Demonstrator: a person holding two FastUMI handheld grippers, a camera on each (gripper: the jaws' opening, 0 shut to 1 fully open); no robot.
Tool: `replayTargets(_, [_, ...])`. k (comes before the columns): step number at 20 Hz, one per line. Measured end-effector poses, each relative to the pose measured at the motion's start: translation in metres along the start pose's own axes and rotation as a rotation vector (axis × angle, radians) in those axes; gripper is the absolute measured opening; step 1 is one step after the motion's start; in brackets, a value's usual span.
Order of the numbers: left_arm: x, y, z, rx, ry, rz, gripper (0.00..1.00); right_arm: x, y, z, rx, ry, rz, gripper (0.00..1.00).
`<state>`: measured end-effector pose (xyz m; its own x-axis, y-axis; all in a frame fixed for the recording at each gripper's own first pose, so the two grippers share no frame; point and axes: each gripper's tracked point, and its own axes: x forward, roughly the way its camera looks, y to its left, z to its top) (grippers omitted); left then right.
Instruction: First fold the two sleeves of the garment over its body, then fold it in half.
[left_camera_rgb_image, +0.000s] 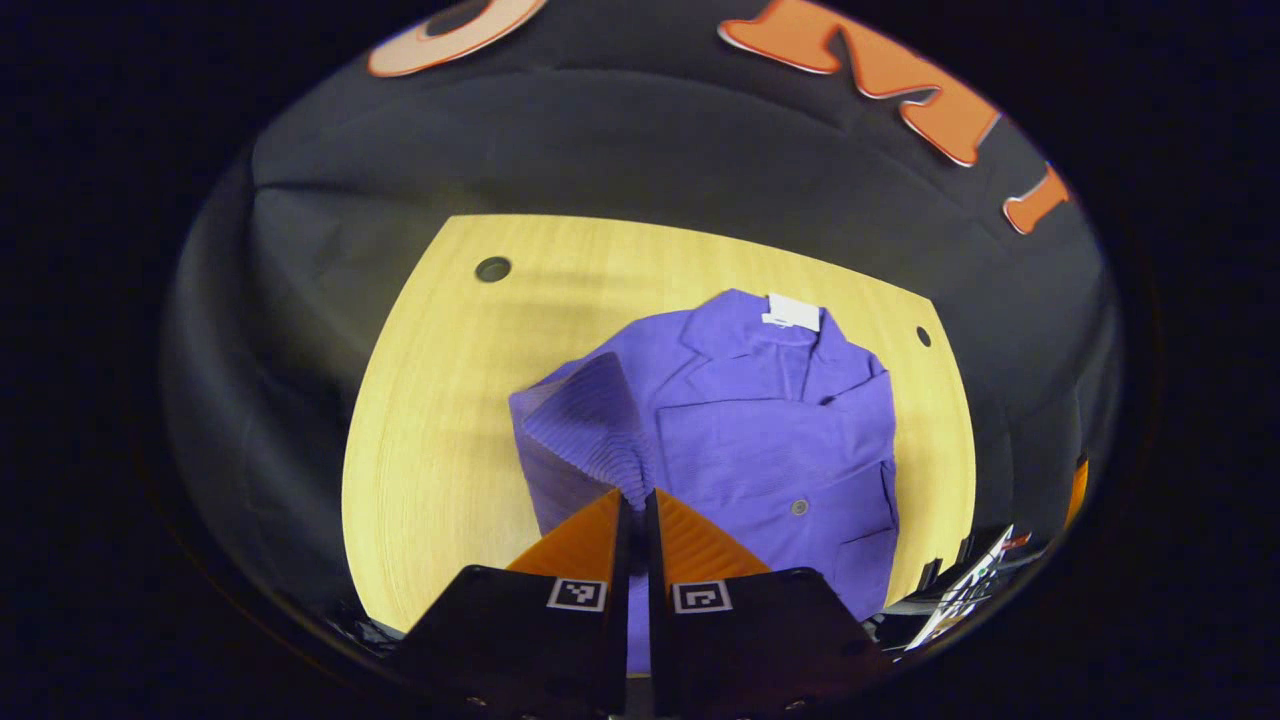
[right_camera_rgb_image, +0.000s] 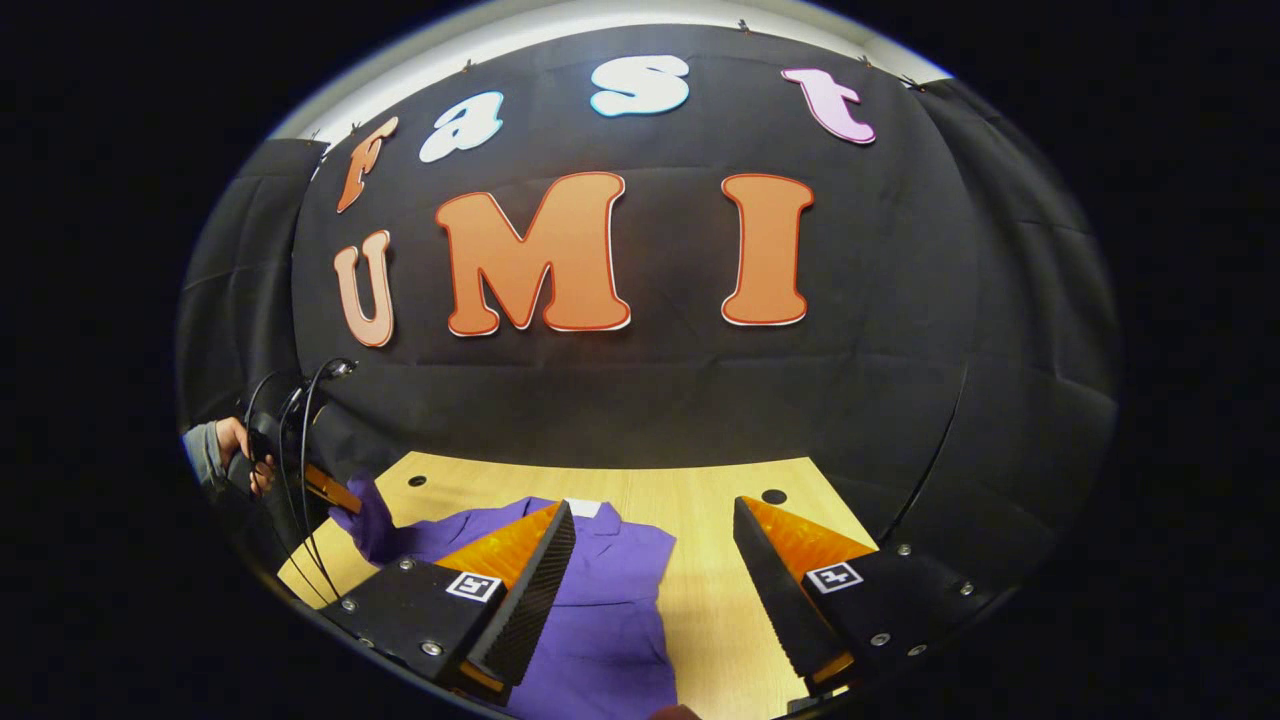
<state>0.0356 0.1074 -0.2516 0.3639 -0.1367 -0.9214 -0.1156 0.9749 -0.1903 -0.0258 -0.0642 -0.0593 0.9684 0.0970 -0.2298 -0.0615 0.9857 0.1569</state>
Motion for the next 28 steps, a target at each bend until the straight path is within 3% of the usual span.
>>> replayTargets(14, [0.034,-0.205,0.043,0.311,0.004,-0.123,0.10,-0.009,-0.056,-0.033,0.029,0.039,-0.010,0.95])
replayTargets(20, [0.076,-0.249,0.050,0.381,-0.002,-0.073,0.10,-0.011,-0.085,-0.041,0.078,0.051,-0.038,0.95])
replayTargets(23, [0.091,-0.268,0.046,0.379,-0.001,-0.100,0.12,-0.013,-0.094,-0.046,0.060,0.058,-0.043,0.94])
replayTargets(24, [0.092,-0.273,0.049,0.385,-0.025,-0.103,0.16,-0.013,-0.095,-0.046,0.056,0.060,-0.043,0.95])
replayTargets(26, [0.089,-0.285,0.054,0.394,-0.080,-0.127,0.43,-0.013,-0.097,-0.047,0.059,0.061,-0.040,0.95])
replayTargets(27, [0.083,-0.292,0.055,0.395,-0.110,-0.149,0.49,-0.013,-0.098,-0.047,0.060,0.062,-0.042,0.95])
replayTargets(28, [0.077,-0.296,0.055,0.395,-0.137,-0.161,0.68,-0.012,-0.097,-0.047,0.061,0.060,-0.038,0.95])
